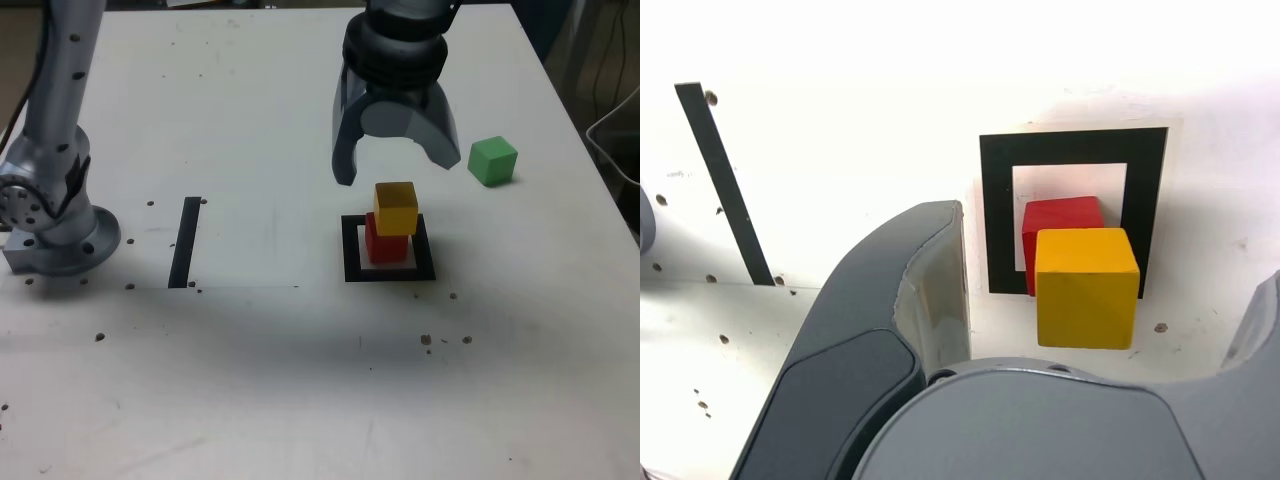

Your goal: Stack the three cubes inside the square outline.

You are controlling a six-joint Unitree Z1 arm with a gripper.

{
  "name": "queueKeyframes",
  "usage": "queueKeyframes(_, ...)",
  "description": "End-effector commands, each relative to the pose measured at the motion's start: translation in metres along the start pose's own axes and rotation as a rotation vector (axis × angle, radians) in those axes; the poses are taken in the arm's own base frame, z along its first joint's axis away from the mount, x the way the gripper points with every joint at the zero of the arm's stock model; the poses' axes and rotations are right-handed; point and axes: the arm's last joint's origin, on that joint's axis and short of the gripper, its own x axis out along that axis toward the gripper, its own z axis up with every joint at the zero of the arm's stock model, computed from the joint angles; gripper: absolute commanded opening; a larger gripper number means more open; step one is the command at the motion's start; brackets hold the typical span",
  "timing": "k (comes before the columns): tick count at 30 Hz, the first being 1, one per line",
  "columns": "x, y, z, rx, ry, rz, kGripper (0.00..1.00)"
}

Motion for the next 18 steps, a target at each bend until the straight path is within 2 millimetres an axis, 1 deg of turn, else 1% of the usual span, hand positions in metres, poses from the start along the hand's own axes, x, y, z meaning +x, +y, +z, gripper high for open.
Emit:
queueKeyframes(1,-0.005,0.004,-0.001,0.021,-0.018,0.004,0.99)
queueKeyframes(10,-0.018,0.024,0.009,0.202,-0.058,0.026,1.0)
queueKeyframes(15,-0.021,0.037,0.023,0.319,-0.08,0.034,1.0)
queueKeyframes(18,-0.019,0.043,0.033,0.378,-0.086,0.041,1.0)
